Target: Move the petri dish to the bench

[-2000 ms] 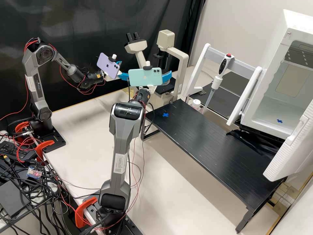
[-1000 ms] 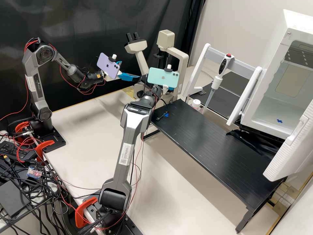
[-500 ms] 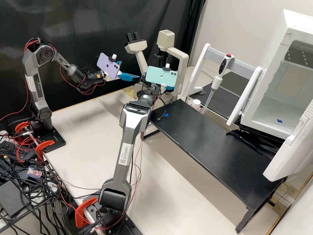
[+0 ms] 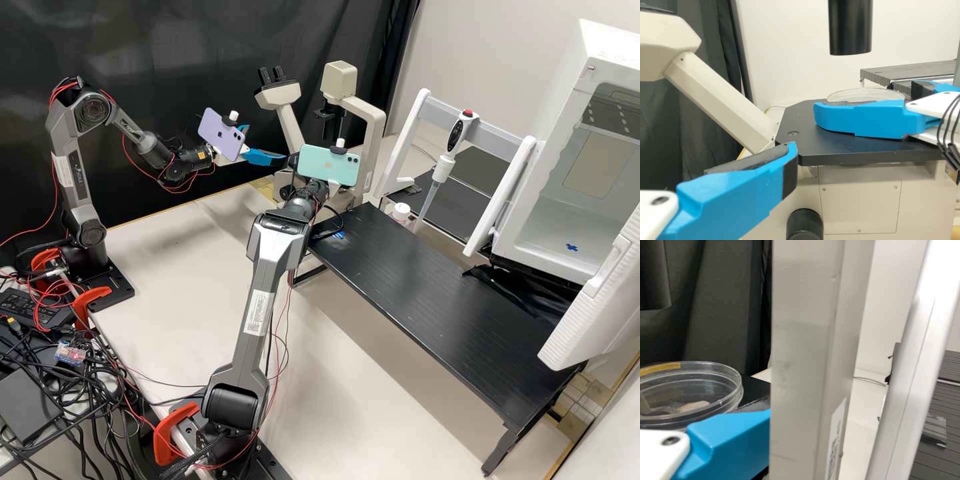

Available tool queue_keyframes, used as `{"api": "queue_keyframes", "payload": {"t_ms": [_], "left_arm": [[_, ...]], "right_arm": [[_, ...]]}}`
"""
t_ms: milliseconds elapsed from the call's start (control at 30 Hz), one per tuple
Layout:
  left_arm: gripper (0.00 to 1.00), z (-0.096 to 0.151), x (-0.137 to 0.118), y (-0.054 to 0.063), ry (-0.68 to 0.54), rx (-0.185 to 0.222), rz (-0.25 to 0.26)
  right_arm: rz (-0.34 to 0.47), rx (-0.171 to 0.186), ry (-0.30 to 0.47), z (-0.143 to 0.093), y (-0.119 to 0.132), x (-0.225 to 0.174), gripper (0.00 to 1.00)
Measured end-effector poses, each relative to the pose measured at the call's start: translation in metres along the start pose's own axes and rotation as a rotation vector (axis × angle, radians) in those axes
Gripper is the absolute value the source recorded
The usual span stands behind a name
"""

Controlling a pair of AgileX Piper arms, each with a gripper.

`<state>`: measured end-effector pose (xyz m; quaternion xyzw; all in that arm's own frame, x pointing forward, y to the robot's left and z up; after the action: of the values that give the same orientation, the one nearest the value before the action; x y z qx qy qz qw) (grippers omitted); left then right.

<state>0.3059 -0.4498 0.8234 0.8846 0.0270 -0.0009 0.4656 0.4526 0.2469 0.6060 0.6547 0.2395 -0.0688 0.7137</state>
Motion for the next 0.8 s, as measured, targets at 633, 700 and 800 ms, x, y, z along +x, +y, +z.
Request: {"api": "queue_keyframes", "payload": {"t_ms": [633, 700, 800], "left_arm": [[1.00, 0.000, 0.000, 0.000, 0.000, 0.000, 0.000], [1.00, 0.000, 0.000, 0.000, 0.000, 0.000, 0.000], [1.00, 0.000, 0.000, 0.000, 0.000, 0.000, 0.000]], "right_arm": [[0.025, -0.030, 0.020, 0.008, -0.006, -0.004, 0.00], [0.022, -0.019, 0.015, 0.010, -0.006, -0.005, 0.00], [0.024, -0.003, 0.013, 0.012, -0.004, -0.007, 0.00]]}}
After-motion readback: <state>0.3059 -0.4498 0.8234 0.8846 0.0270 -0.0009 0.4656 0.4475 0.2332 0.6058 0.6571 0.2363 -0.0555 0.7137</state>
